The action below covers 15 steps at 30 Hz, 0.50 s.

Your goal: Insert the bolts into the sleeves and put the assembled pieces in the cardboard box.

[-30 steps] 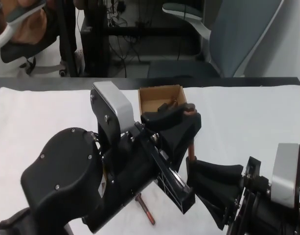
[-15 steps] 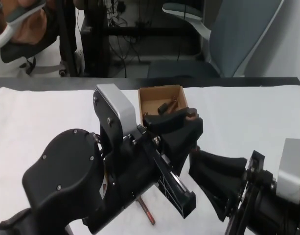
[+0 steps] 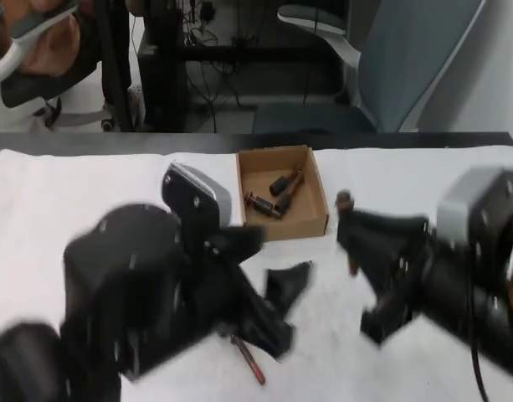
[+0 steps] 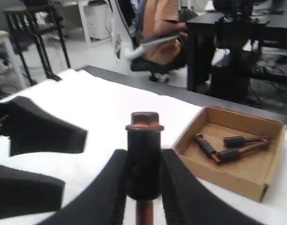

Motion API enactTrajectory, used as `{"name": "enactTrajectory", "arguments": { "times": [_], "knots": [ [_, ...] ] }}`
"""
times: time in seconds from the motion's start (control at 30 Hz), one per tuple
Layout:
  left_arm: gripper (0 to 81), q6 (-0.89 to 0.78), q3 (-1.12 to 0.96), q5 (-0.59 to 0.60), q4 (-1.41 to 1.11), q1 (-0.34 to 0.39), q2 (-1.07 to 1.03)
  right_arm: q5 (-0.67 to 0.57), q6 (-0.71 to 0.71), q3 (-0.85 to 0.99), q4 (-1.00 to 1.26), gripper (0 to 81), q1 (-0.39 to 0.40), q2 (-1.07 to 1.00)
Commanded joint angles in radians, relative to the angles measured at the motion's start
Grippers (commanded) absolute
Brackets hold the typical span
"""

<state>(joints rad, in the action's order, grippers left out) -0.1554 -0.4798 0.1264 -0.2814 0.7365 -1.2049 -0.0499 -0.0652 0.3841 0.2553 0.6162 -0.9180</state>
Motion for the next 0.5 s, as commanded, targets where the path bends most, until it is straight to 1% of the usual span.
{"name": "enactTrajectory", "arguments": {
  "times": [0.0,0.1,0.2,0.33,0.47],
  "knots": [
    [59.9,0.086,-0.086,-0.004,0.253,-0.101,-0.003,-0.051,0.033,0.099,-0.106,0.6,-0.073,-0.054],
    [59.4,0.214,-0.188,0.017,0.413,-0.183,-0.039,-0.109,0.033,0.203,-0.184,0.6,-0.133,-0.163],
    [59.4,0.313,-0.292,0.045,0.589,-0.237,-0.094,-0.141,0.049,0.325,-0.263,0.6,-0.164,-0.295],
    [59.4,0.436,-0.417,0.056,0.82,-0.26,-0.202,-0.151,0.099,0.551,-0.419,0.6,-0.177,-0.516],
    [59.4,0.478,-0.482,0.061,0.888,-0.259,-0.298,-0.149,0.141,0.788,-0.553,0.6,-0.179,-0.727]
  ]
}}
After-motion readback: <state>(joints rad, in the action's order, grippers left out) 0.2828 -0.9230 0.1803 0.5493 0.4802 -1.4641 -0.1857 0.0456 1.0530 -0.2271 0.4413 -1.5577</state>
